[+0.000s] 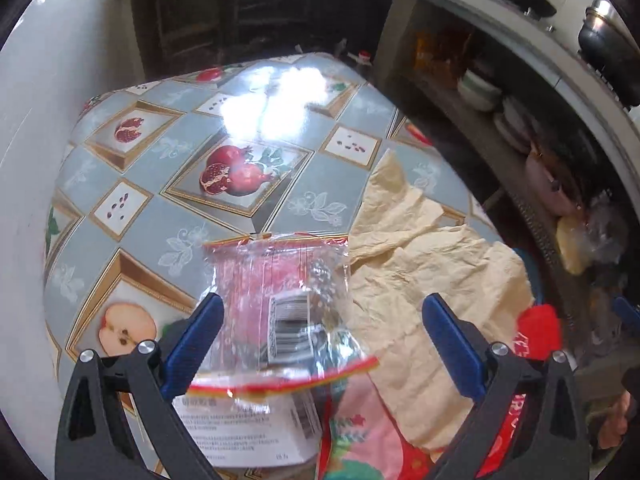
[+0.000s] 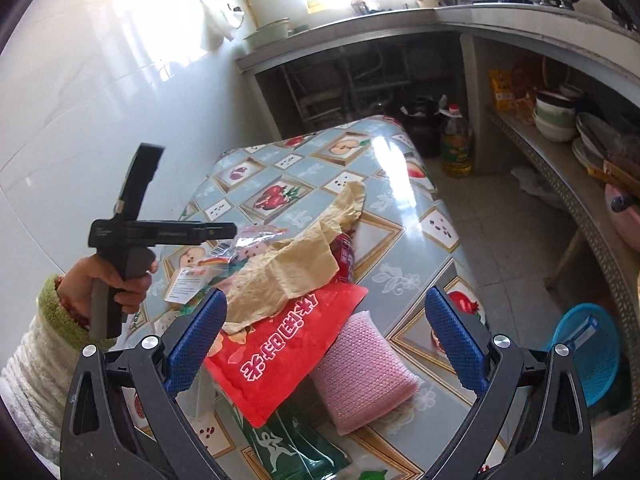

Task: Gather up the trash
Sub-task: 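Grasp the clear zip bag with the left tool while the right tool grasps the tan paper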

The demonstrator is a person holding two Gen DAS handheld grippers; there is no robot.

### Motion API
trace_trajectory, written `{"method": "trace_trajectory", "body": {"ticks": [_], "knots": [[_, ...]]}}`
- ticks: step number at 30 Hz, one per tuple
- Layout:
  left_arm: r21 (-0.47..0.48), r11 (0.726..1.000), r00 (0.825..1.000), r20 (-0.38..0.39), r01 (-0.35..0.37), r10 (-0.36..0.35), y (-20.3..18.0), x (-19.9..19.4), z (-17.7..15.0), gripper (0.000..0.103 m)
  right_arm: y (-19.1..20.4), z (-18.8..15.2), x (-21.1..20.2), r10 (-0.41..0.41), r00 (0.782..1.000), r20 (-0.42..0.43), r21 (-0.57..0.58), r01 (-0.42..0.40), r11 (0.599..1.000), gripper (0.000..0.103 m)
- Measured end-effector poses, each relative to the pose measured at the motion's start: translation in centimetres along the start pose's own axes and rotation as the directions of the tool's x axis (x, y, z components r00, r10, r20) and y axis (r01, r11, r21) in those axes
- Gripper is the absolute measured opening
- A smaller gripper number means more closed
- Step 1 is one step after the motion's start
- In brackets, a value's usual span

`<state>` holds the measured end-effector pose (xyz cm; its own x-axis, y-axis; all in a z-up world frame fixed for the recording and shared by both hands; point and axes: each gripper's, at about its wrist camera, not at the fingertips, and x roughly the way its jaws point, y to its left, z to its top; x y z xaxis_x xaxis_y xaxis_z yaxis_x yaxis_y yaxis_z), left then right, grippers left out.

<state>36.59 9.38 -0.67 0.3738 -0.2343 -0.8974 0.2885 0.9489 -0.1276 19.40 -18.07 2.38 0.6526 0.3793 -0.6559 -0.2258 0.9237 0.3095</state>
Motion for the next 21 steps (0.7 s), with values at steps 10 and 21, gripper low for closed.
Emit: {"method": "trace_trajectory", "body": {"ticks": [10, 21], "knots": [[0.086, 0.985, 0.961, -0.222, -0.15, 0.166, 0.8, 7.9, 1.9, 0.076, -1.6, 0.2, 0.6, -0.02, 1.0, -0.009, 0.032, 0.02, 0.999, 0.095], [-0.119, 0.99, 0.992, -0.108, -0.073, 0.061, 4.7, 5.0, 2.0, 0.046, -2.1, 5.5, 4.7, 0.179, 0.977, -0.117, 0.058, -0.173, 0.983, 0.092]]}}
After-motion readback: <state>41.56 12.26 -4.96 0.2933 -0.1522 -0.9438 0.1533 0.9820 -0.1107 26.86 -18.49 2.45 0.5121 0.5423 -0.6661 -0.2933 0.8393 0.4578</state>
